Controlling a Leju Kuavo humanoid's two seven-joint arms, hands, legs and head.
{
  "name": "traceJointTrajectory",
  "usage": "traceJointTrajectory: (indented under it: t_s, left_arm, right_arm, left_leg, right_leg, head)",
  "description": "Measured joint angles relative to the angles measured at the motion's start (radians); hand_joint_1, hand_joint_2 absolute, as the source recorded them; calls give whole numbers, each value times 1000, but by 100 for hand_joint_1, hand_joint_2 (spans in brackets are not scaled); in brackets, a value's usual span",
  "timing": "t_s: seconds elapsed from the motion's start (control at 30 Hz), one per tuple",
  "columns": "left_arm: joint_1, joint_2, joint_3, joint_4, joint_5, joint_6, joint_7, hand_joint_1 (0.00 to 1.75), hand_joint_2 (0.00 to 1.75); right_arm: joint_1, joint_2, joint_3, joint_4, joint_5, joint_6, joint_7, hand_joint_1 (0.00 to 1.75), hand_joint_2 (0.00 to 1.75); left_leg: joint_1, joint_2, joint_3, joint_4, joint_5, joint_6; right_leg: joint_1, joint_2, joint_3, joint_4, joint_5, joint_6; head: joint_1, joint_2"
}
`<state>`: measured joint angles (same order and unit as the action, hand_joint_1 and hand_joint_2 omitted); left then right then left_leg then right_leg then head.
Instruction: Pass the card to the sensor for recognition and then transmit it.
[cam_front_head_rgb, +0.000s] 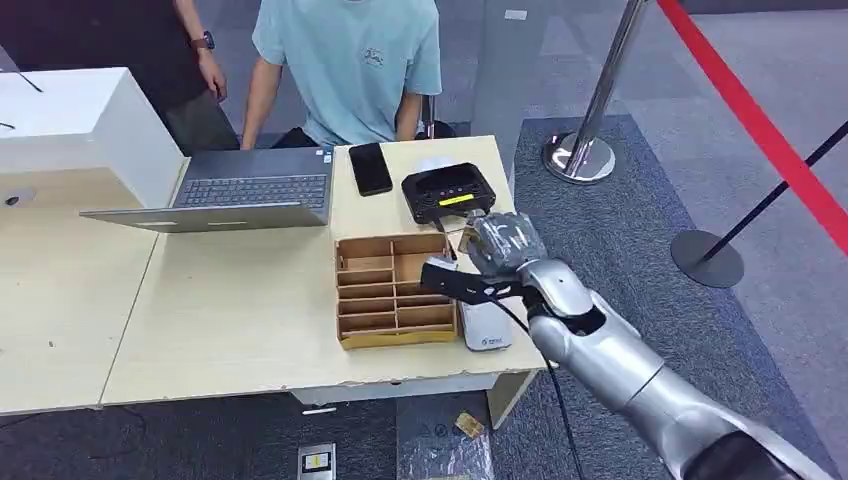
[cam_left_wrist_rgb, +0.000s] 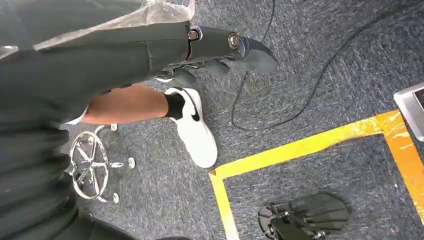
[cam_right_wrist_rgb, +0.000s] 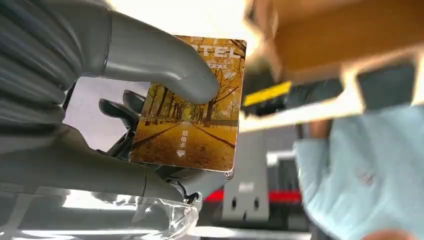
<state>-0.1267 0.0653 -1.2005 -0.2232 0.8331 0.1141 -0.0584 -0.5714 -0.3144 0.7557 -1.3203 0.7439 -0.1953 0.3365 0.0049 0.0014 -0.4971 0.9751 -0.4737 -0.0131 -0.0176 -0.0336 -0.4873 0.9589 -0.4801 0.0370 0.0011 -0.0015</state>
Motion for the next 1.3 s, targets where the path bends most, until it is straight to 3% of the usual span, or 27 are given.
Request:
traceJointTrajectory:
  t_s: [0.37,0.57,0.97,1.3]
  left_arm:
    - [0,-3,0,0,-5,0,3,0,175]
    - [0,-4,0,0,-5,0,3,0,175]
    - [2,-4,1,0,3,0,4,0,175]
    - [2,-5,2,0,8,2,3,0,175]
  right_arm:
    - [70,21,25,-12,-5,23,-11,175,175]
    - [77,18,21,-12,-4,-14,3,175,175]
    - [66,-25,-81,-106,-118,-76,35,175,175]
    - [88,-48,-108,-127,-152,-29,46,175,175]
  left_leg:
    - [0,1,0,0,0,0]
    - [0,1,0,0,0,0]
    - [0,1,0,0,0,0]
    - [0,1,0,0,0,0]
  right_leg:
    - [0,1,0,0,0,0]
    - [0,1,0,0,0,0]
    - [0,1,0,0,0,0]
    - [0,1,0,0,0,0]
  head:
    - [0,0]
    - [0,0]
    - [0,0]
    - [0,0]
